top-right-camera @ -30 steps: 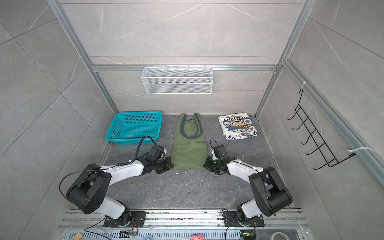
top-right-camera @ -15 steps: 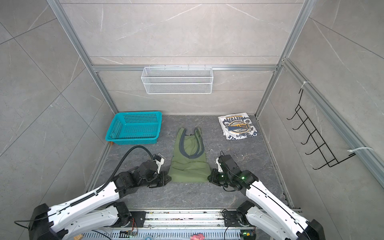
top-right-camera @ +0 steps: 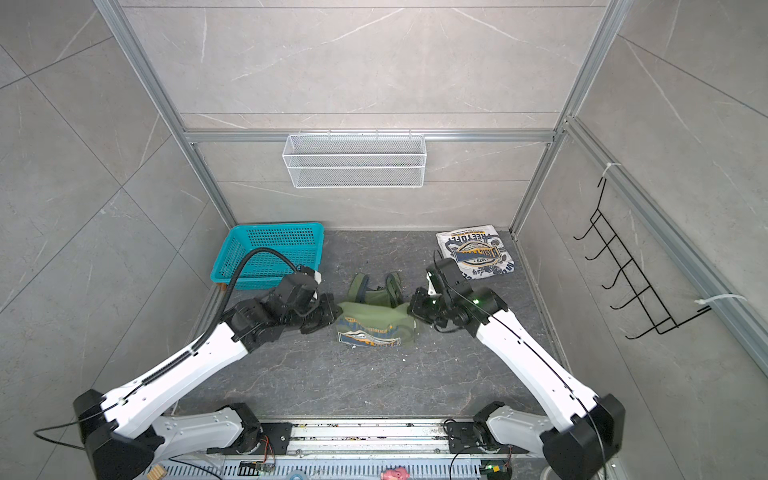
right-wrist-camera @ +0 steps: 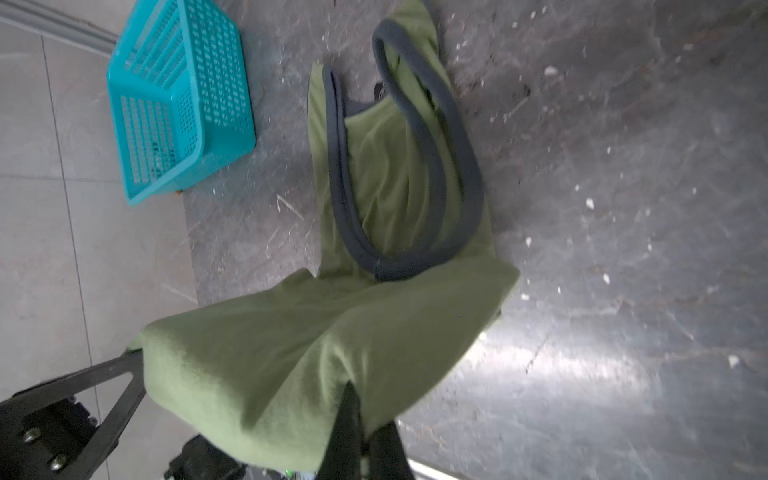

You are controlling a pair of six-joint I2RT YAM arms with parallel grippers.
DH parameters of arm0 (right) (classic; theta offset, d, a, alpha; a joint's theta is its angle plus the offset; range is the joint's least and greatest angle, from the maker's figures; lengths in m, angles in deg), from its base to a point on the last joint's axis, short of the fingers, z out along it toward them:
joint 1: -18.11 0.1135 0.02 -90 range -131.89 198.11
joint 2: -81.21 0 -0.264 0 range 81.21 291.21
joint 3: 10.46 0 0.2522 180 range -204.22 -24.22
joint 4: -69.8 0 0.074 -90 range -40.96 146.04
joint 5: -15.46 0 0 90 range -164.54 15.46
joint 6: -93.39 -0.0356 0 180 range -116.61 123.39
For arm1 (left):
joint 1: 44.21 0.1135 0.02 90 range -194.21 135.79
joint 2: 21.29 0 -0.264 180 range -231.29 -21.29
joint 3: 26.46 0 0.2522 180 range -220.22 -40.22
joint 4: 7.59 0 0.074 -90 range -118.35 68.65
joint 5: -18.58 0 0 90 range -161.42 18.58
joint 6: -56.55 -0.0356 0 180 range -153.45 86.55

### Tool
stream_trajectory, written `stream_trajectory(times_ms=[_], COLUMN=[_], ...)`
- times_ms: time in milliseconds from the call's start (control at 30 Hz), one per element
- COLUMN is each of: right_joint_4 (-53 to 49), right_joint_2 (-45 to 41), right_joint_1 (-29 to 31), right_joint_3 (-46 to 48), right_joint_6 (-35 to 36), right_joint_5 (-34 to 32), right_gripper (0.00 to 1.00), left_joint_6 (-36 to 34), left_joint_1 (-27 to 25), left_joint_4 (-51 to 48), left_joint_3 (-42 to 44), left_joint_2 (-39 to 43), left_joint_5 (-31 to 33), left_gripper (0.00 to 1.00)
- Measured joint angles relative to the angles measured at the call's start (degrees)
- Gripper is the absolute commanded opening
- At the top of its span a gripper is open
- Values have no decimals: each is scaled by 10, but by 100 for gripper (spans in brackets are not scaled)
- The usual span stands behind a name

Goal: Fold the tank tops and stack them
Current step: 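Lift the bundle with both grippers and flip it over away from the robot, then lay the flipped bundle down print side up with both grippers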

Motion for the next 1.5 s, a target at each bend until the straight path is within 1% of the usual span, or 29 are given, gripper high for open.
stream_trajectory(times_ms=[100, 200, 333, 533, 567, 633, 667, 733, 767, 800, 833, 900, 967, 1033, 1133, 1267, 1367, 1500], right_joint_4=[23, 37, 60, 78, 81, 85, 86, 89, 91, 91, 86, 72, 65, 66, 66, 73, 81, 80], right_joint_2=[87, 174, 262, 369, 386, 413, 428, 455, 466, 479, 492, 513, 513, 496, 452, 415, 421, 474], right_joint_1=[-36, -57, -80, -107, -111, -118, -121, -128, -132, -134, -137, -140, -141, -139, -125, -82, -47, -30], right_joint_3=[-37, -89, -140, -204, -216, -238, -253, -278, -290, -303, -322, -357, -364, -348, -294, -250, -253, -302], right_joint_6=[16, 30, 37, 41, 42, 44, 47, 49, 50, 50, 56, 68, 82, 97, 123, 149, 156, 156], right_joint_5=[25, 47, 73, 105, 110, 117, 121, 126, 129, 130, 131, 128, 120, 112, 94, 80, 76, 73], right_gripper=[3, 3, 5, 8, 9, 19, 23, 38, 46, 52, 55, 59, 59, 58, 55, 52, 49, 44], left_joint_6=[-11, -18, -25, -31, -32, -35, -36, -41, -44, -49, -54, -67, -89, -111, -149, -174, -181, -181], left_joint_1=[62, 100, 130, 165, 171, 181, 185, 193, 197, 202, 206, 214, 217, 218, 206, 165, 137, 129], left_joint_4=[22, 45, 63, 71, 72, 77, 76, 76, 75, 74, 72, 53, 34, 27, 27, 40, 50, 71], left_joint_3=[-29, -68, -118, -189, -204, -229, -243, -275, -290, -306, -322, -357, -385, -389, -367, -323, -313, -316], left_joint_2=[-68, -144, -233, -337, -355, -388, -404, -438, -453, -469, -482, -504, -513, -505, -476, -450, -460, -496], left_joint_5=[-26, -57, -84, -114, -118, -128, -130, -134, -135, -135, -135, -127, -110, -99, -93, -106, -121, -130], left_gripper=[0, 0, 2, 3, 6, 16, 19, 25, 32, 42, 47, 49, 51, 51, 49, 43, 38, 34])
